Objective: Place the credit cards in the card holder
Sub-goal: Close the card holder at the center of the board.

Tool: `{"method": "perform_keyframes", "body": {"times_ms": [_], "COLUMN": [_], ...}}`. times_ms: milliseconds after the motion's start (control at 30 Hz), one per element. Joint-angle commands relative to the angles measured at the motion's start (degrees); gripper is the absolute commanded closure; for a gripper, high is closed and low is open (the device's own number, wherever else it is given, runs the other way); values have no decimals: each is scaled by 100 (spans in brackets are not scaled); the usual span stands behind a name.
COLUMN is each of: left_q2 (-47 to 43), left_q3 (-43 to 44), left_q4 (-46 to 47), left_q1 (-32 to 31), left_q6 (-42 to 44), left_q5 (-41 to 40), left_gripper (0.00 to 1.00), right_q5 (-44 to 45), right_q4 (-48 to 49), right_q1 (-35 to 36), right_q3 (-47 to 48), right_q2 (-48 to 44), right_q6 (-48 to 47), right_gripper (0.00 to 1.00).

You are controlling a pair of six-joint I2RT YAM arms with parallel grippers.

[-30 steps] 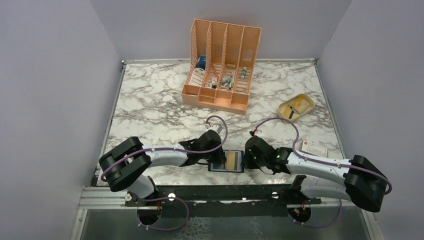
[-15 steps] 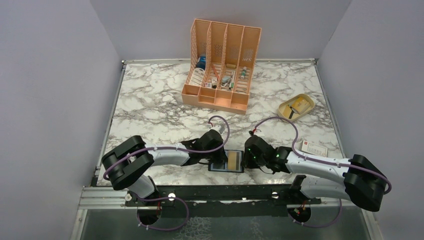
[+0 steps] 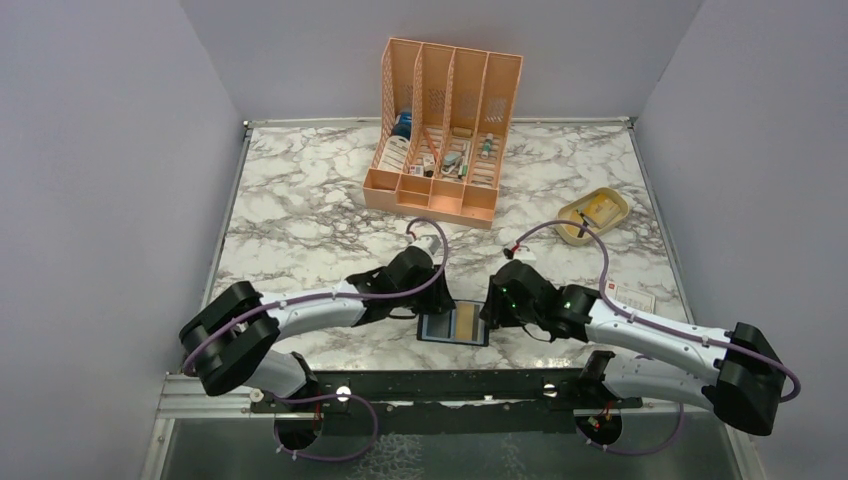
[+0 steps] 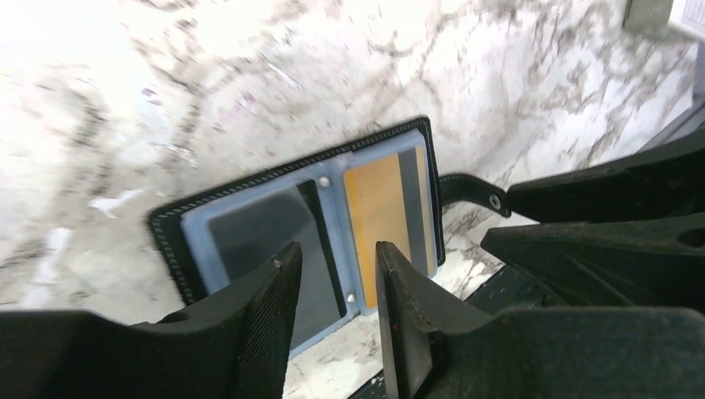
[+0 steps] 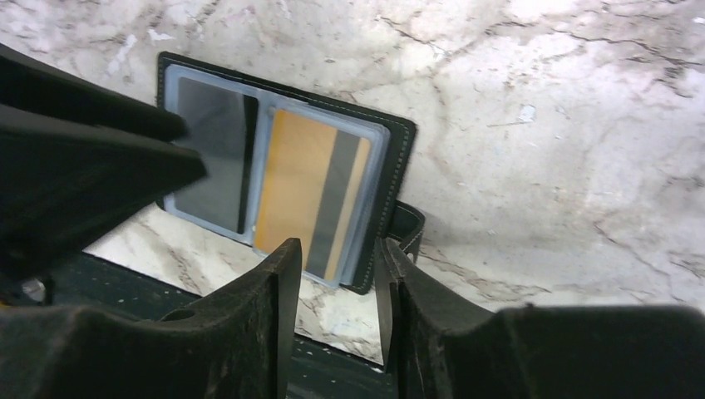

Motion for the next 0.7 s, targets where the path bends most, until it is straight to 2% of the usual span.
{"method": "perform_keyframes", "body": {"times_ms": [0, 133, 267, 667], "left_q2": [-516, -838, -1011, -618], "left_q3": [-54, -213, -487, -1036], "left_q4": [-381, -718, -671, 308], "left_q1": [400, 738, 1107, 1246], "left_q6": [307, 507, 540, 74], "left_q5": [-138, -180, 133, 1002], "left_gripper": [57, 50, 43, 42], "right_q5": [397, 436, 470, 715], "right_q4": [-615, -718, -792, -1314], "right_q1": [10, 6, 6, 11], "right_q3": [219, 175, 169, 387], "right_q2": [-17, 55, 138, -59], "right_q6": [26, 56, 88, 198], "right_gripper": [60, 59, 59, 55]}}
